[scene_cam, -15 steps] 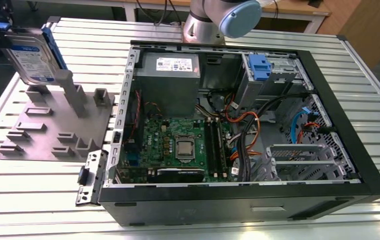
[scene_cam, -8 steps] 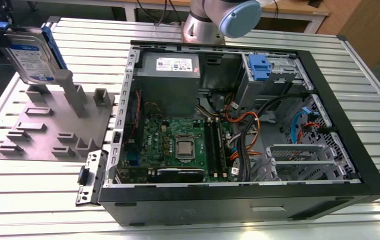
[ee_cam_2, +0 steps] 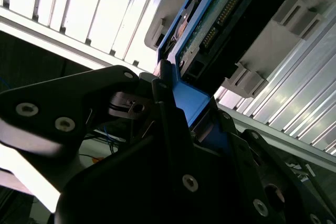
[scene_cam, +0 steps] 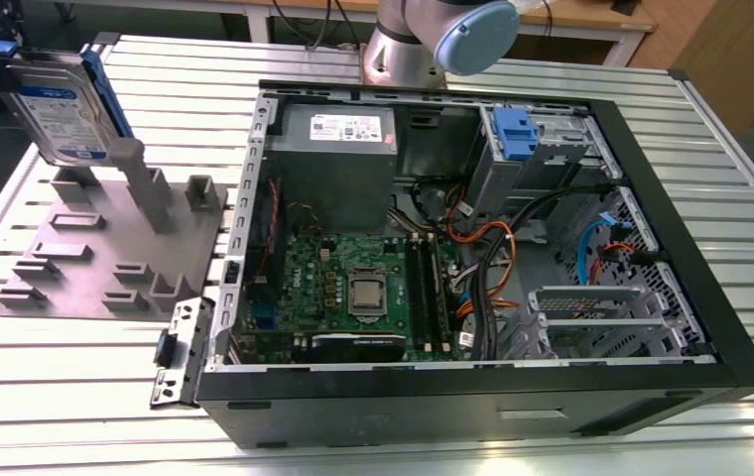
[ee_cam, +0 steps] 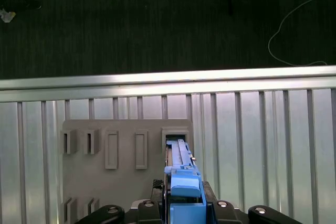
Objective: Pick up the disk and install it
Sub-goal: 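Pick up the disk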
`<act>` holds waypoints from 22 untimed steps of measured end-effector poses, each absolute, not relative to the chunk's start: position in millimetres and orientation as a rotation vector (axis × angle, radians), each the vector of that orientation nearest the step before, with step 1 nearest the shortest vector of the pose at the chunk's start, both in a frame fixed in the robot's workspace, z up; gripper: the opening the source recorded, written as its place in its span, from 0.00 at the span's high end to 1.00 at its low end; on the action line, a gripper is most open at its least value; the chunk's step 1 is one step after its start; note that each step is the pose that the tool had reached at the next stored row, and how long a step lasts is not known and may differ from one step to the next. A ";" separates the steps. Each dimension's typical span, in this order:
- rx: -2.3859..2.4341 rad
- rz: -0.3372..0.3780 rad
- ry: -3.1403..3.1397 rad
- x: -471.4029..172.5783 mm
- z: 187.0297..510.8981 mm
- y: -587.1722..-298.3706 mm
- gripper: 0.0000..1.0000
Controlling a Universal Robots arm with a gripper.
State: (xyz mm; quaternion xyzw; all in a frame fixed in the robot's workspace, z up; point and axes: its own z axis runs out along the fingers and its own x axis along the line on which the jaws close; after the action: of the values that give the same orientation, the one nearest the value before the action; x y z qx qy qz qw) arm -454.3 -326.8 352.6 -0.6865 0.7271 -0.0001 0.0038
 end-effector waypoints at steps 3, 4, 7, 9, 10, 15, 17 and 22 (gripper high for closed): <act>-2.151 0.000 2.279 -454.3 353.2 -326.8 0.64; -2.151 0.000 2.279 -454.3 353.4 -326.8 0.64; -2.151 0.000 2.279 -454.3 353.8 -326.8 0.64; -2.151 0.000 2.279 -454.3 354.2 -326.8 0.64; -2.151 0.000 2.279 -454.3 354.4 -326.8 0.64; -2.151 0.000 2.279 -454.3 355.4 -326.8 0.64; -2.151 0.000 2.279 -454.3 356.0 -326.8 0.64; -2.151 0.000 2.279 -454.3 356.2 -326.8 0.64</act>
State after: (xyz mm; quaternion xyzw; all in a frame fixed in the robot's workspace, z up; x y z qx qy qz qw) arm -454.3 -326.8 356.2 -0.6865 0.7271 -0.0001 0.0038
